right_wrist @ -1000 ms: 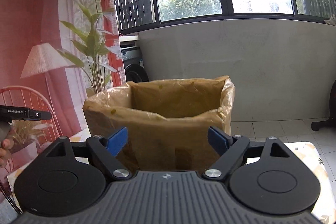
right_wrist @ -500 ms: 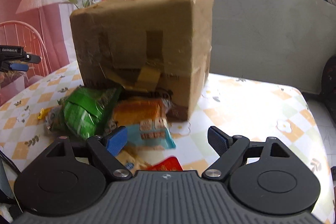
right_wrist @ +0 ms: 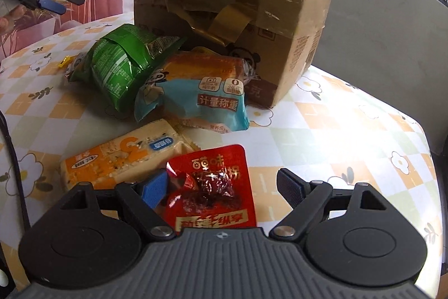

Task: Organize snacks
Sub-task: 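Move right tool toward red packet while left tool returns to snack pile, then close right tool on red meat packet while left tool lowers toward small yellow packet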

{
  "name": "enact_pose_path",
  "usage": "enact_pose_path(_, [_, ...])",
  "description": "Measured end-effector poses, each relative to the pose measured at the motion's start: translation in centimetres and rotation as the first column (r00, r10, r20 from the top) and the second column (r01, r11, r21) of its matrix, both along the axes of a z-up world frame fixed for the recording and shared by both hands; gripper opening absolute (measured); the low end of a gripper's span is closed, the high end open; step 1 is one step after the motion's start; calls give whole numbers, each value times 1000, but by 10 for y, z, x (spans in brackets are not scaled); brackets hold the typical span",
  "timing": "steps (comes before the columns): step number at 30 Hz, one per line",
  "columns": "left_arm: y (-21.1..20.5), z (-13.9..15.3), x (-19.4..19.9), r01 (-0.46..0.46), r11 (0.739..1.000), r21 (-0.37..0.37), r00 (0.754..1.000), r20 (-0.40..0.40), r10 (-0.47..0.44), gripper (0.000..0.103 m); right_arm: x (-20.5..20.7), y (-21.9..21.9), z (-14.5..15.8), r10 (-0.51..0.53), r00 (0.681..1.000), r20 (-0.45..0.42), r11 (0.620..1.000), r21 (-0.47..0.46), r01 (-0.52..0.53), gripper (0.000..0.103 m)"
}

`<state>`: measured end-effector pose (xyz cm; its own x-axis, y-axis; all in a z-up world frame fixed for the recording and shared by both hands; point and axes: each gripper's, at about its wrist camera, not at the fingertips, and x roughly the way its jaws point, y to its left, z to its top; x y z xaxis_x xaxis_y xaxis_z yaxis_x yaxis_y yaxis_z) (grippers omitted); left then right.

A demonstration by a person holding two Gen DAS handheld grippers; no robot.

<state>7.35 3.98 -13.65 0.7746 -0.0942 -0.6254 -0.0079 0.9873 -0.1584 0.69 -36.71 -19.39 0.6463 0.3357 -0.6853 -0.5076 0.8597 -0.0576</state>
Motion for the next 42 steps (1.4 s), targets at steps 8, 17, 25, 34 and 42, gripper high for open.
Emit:
enact_pose_path(8, [3, -5, 3, -9, 1000, -11, 1000, -28, 9, 77, 2, -4, -4, -27, 999, -26, 996, 86, 29, 73])
enact_pose_path(17, [-4, -12, 5, 8, 1000, -10, 999, -47, -8, 74, 0, -6, -5, -46, 999, -11, 993, 111, 47, 66])
enact_pose_path(25, [3, -16, 5, -12, 1000, -22, 998, -54, 11, 72, -7, -10, -2, -48, 999, 25, 990, 136, 44, 54])
enact_pose_path(34, [11, -24, 11, -31, 999, -38, 996, -88, 27, 63, -10, -10, 3, -134, 990, 52, 985, 118, 127, 47])
enact_pose_path(42, [12, -24, 11, -23, 998, -60, 996, -84, 18, 63, -20, 7, 19, -179, 978, 107, 984, 45, 175, 61])
